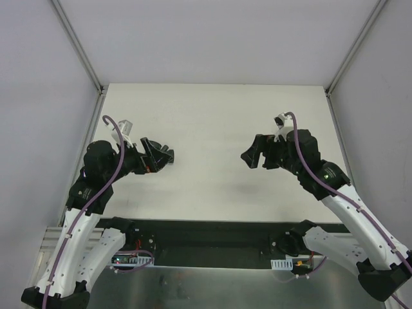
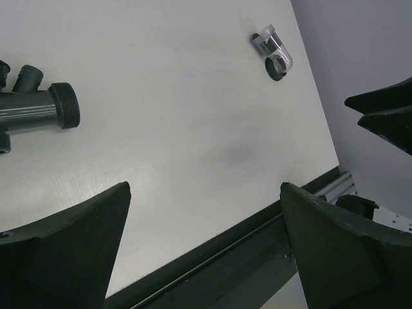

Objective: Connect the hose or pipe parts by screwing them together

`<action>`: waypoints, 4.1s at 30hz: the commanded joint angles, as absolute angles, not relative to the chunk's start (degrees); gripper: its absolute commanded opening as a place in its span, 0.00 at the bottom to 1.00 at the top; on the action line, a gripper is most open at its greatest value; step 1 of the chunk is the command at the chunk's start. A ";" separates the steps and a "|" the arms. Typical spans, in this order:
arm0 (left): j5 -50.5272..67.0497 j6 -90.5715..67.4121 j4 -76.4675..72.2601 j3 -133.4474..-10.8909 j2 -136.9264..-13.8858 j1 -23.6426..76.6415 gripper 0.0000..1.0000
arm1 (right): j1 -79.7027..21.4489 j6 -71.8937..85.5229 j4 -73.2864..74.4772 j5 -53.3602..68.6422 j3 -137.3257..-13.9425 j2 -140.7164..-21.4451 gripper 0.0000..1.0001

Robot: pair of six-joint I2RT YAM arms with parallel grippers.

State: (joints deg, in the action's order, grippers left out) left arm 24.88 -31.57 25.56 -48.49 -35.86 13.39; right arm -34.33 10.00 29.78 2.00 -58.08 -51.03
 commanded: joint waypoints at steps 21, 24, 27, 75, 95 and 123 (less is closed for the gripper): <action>7.82 -19.87 26.28 -40.25 -34.89 13.01 0.99 | -10.12 -23.11 24.51 -10.47 -79.34 -95.76 0.96; 7.56 -19.95 26.37 -40.17 -34.28 13.01 0.99 | -7.74 -24.25 32.14 -7.39 -87.87 -104.11 0.98; 7.12 -20.04 26.37 -40.17 -34.01 13.01 0.99 | -5.63 -26.45 37.24 -4.14 -94.98 -110.54 0.99; 7.29 -20.21 26.81 -40.61 -36.74 13.01 0.97 | -5.17 -25.40 49.13 11.07 -97.83 -115.14 0.47; 0.36 -21.88 28.47 -41.91 -42.35 12.57 0.96 | -21.80 -10.72 34.81 13.89 -82.18 -105.56 0.50; 4.22 -18.81 31.29 -61.25 -84.28 4.83 0.92 | -27.60 -10.20 29.97 14.50 -78.13 -101.60 0.60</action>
State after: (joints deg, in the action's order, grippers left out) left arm 6.92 -21.26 30.76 -57.98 -80.49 5.52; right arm -27.94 -10.98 30.22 15.86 -77.76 -104.88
